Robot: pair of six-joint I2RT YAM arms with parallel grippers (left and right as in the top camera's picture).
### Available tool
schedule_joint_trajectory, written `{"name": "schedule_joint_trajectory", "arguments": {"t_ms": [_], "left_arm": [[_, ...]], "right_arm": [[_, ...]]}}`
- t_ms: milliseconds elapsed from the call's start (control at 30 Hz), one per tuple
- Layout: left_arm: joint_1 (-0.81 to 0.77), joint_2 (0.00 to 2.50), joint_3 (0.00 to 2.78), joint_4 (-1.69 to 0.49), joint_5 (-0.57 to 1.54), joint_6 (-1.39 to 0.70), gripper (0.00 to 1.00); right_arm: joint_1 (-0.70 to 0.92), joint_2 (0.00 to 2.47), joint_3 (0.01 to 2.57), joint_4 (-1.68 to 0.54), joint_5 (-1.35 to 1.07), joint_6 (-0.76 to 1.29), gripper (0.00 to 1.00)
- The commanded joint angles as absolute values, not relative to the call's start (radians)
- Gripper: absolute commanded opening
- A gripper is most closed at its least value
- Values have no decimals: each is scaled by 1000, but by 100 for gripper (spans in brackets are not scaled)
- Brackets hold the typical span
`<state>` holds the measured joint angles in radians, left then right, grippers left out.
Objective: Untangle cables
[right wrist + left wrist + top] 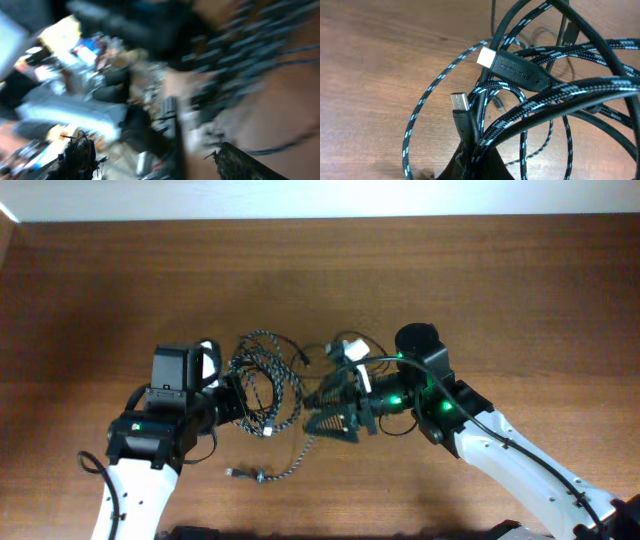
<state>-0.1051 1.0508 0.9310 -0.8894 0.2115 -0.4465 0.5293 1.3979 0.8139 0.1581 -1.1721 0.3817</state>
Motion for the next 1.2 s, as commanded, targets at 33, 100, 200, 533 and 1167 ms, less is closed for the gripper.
{"name": "schedule_joint_trajectory", "arguments": {"t_ms": [33, 100, 200, 533, 1167], "left_arm": [[-102, 896, 979, -880, 293, -347, 0], [-102, 802, 981, -896, 301, -252, 0], [-102, 732, 981, -926, 384, -146, 0], [-102, 731, 958, -926, 574, -47, 0], [-102, 731, 949, -1075, -146, -566, 36]], "right_arm": [[485, 1400, 823, 152, -973, 418, 74], [456, 1400, 823, 154, -919, 522, 74], [435, 1400, 823, 160, -910, 664, 74], [472, 1400, 823, 383, -957, 909, 83], [-232, 1399, 823, -186, -658, 524, 4]]}}
